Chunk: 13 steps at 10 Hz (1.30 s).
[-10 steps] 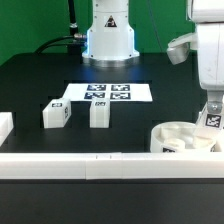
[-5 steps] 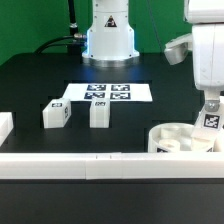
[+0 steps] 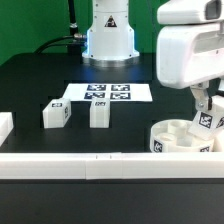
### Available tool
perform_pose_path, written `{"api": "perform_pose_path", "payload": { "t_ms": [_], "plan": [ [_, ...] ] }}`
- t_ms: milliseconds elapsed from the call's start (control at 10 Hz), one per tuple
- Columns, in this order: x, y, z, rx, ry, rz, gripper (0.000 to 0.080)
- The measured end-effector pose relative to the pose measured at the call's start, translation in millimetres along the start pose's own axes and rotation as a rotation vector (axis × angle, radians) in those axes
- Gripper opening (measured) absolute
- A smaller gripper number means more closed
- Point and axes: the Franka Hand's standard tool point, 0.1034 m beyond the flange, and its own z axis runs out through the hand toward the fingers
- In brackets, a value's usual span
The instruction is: Assemble stool
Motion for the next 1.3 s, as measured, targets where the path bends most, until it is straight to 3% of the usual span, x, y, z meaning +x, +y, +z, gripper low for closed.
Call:
{"api": "perform_pose_path", "payload": {
  "t_ms": [600, 1100, 1300],
  "plan": [
    [-0.1, 2.6, 0.7, -0.003, 0.021, 0.388, 0.0342],
    [-7.1, 6.9, 1.6, 0.03, 0.058, 0.977, 0.0343],
    [-8.0, 6.4, 1.4, 0.029, 0.052, 1.161, 0.0343]
  ]
}}
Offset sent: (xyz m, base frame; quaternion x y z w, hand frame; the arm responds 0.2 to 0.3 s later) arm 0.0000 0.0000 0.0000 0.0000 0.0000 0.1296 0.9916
